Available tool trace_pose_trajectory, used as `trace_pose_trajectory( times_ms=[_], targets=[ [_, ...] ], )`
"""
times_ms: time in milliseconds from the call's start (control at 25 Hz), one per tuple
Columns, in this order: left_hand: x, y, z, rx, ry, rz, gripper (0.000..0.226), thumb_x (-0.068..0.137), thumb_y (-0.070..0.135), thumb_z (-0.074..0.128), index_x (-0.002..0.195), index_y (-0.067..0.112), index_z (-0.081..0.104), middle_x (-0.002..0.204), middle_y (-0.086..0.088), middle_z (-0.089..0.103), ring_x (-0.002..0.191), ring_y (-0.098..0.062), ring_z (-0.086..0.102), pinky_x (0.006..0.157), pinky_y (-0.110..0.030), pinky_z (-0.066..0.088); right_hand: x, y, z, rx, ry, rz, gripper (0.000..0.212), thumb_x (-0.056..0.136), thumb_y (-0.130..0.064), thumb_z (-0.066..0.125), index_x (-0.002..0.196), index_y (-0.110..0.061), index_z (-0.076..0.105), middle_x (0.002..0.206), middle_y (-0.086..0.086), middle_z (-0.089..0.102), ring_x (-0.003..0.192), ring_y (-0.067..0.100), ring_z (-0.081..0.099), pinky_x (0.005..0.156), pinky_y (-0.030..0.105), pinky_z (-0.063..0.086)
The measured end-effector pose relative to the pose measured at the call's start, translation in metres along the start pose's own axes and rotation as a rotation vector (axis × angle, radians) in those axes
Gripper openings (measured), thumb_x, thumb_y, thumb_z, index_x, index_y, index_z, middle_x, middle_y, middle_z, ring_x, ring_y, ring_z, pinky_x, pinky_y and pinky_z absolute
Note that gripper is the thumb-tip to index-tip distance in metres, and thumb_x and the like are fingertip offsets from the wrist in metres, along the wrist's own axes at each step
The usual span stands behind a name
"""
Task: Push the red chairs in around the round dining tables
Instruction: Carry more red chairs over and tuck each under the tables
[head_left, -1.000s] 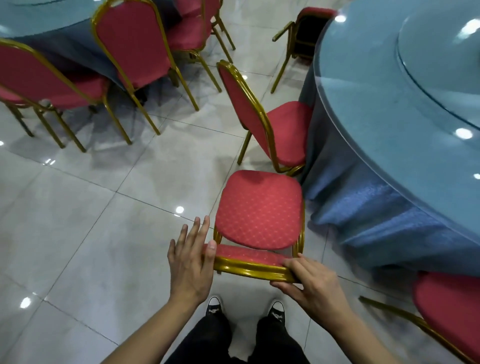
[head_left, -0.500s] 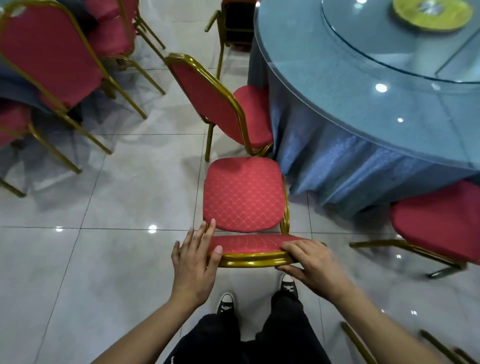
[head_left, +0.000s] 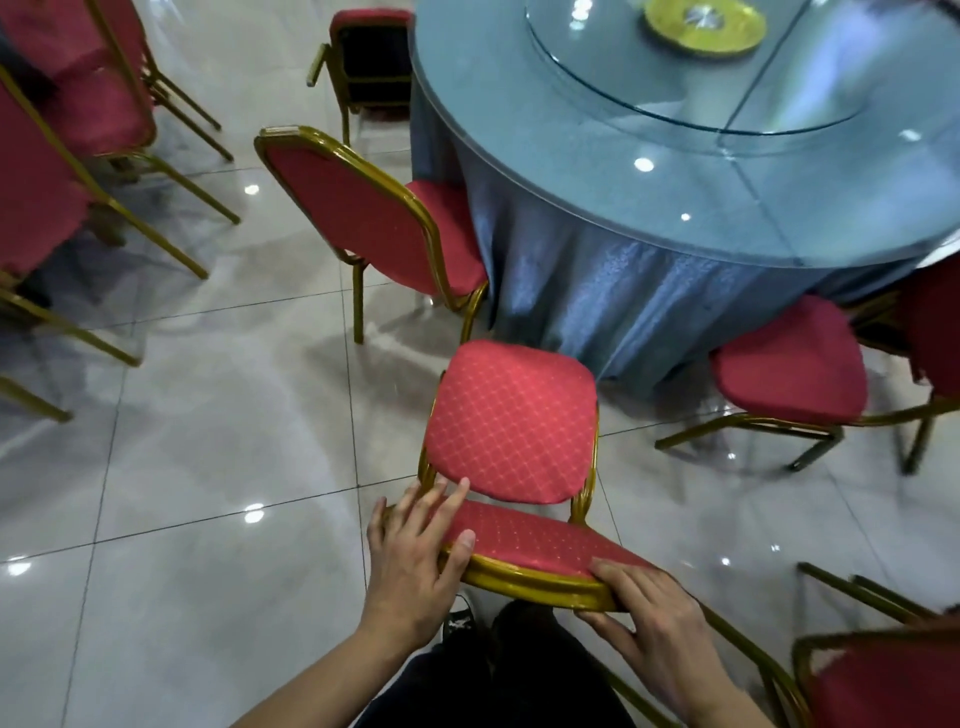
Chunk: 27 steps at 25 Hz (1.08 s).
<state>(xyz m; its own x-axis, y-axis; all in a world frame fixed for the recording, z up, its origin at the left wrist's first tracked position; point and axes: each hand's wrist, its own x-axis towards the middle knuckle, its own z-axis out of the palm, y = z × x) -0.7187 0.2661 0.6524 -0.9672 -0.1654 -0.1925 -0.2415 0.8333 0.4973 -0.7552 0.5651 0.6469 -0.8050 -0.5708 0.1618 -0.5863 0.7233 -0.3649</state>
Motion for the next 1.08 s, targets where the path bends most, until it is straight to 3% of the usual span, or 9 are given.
trace_pose_trajectory(
  times_ms=[320,400,520,600,760,1080],
  targets=[
    [0.011,0.013,0.005,0.037,-0.140,0.120,0.059,0.095,0.073,-0.008,0.152,0.060,-0.003,0.166,0.019,0.015,0.154,-0.006,-0.009,0.123,-0.050,-0.007,-0.032,-0.003,-0.003,-0.009,0.023,0.132,0.053,0.090,-0.066,0.053,0.115,-0.023,0.070,0.108,-0.007,0.076,0.093,0.012,0.075,0.082,0.035,0.062],
    [0.026,0.023,0.007,0.042,-0.134,0.142,0.061,0.095,0.074,-0.008,0.153,0.059,-0.001,0.166,0.018,0.016,0.154,-0.005,-0.009,0.123,-0.050,-0.007,-0.031,0.000,-0.001,0.013,0.046,0.226,0.056,0.093,-0.070,0.047,0.120,-0.026,0.067,0.113,-0.008,0.072,0.099,0.013,0.071,0.088,0.038,0.060],
    [0.052,0.040,0.014,0.037,-0.083,0.152,0.065,0.096,0.073,-0.005,0.156,0.054,0.010,0.165,0.016,0.022,0.155,-0.009,0.000,0.124,-0.049,-0.005,-0.017,0.014,0.002,0.064,0.072,0.343,0.060,0.094,-0.074,0.041,0.133,-0.030,0.056,0.127,-0.010,0.057,0.114,0.006,0.051,0.102,0.039,0.039],
    [0.072,0.050,0.017,0.022,-0.050,0.156,0.066,0.096,0.073,-0.002,0.156,0.051,0.014,0.164,0.013,0.027,0.155,-0.012,0.007,0.124,-0.049,-0.001,-0.002,0.032,0.001,0.053,0.090,0.343,0.062,0.094,-0.073,0.041,0.137,-0.030,0.053,0.132,-0.009,0.053,0.119,0.005,0.044,0.108,0.040,0.034],
    [0.119,0.069,0.021,-0.011,-0.021,0.158,0.068,0.096,0.074,-0.001,0.157,0.050,0.015,0.162,0.010,0.031,0.155,-0.014,0.011,0.124,-0.047,0.002,0.035,0.075,-0.006,0.028,0.093,0.341,0.063,0.097,-0.072,0.039,0.141,-0.029,0.051,0.134,-0.005,0.053,0.121,0.017,0.052,0.112,0.044,0.034],
    [0.229,0.102,0.018,-0.042,0.011,0.167,0.075,0.093,0.076,0.001,0.156,0.045,0.025,0.162,0.009,0.033,0.154,-0.015,0.013,0.124,-0.049,0.004,0.121,0.146,-0.018,0.012,0.132,0.310,0.066,0.099,-0.069,0.038,0.144,-0.023,0.053,0.140,-0.002,0.055,0.130,0.018,0.051,0.117,0.049,0.033]
  ],
)
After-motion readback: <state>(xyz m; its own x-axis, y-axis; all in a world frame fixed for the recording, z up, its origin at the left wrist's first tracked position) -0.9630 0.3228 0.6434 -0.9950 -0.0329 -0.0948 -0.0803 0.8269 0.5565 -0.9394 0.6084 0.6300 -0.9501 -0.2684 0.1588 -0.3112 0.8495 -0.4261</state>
